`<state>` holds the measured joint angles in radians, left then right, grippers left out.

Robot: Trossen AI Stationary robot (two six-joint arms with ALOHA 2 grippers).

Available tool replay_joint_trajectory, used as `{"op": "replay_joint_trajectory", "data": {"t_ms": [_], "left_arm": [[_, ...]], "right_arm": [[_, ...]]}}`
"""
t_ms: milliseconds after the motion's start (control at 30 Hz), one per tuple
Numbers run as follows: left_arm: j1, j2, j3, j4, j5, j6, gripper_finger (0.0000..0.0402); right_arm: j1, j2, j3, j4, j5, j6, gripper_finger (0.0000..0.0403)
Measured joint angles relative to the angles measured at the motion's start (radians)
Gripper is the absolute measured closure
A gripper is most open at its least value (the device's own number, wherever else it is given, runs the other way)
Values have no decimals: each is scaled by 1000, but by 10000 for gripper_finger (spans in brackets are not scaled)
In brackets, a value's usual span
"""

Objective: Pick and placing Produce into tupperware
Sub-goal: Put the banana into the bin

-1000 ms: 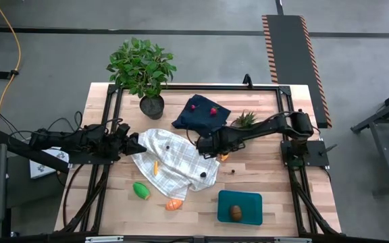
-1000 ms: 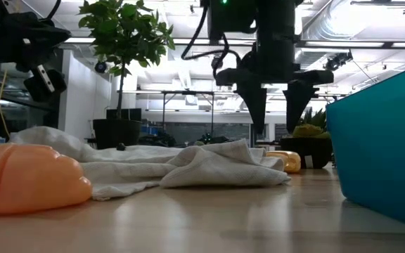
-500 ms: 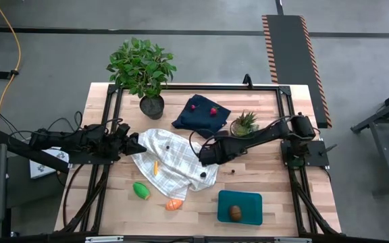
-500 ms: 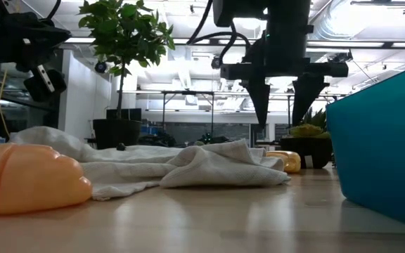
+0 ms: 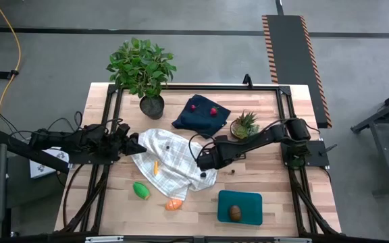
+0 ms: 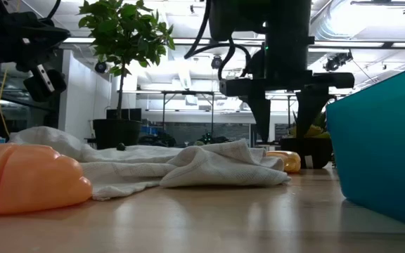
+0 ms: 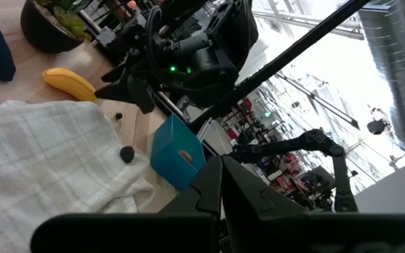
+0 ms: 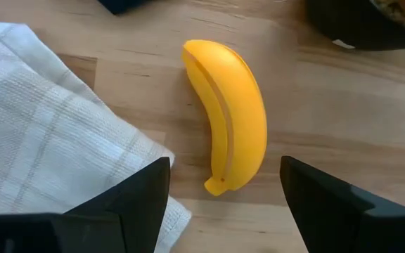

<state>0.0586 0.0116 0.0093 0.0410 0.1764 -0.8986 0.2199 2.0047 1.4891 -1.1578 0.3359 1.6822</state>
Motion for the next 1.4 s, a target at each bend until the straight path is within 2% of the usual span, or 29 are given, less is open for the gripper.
{"op": "replay_joint_trajectory", "data": {"t_ms": [300,567,867,1067,1167,1267,1400], "left_arm": [[0,0,0,0,0,0,401],[0,0,0,1,6,1,401],[0,0,0,1,6,4,401],[0,0,0,2,9,3,401],[0,0,0,3,16,-10,401],[0,0,0,5,27,-25,401],[0,0,0,7,34,-26,401]], "right_arm": [[2,4,0,-23,35,5,143],[2,-4,0,-47,4,-48,143],[3,-168,0,-143,25,-138,143],[27,-281,-7,-222,113,-114,143],[66,-355,-121,-159,125,-28,143],[125,-441,-257,22,120,73,145],[181,-483,-347,140,139,159,153]]}}
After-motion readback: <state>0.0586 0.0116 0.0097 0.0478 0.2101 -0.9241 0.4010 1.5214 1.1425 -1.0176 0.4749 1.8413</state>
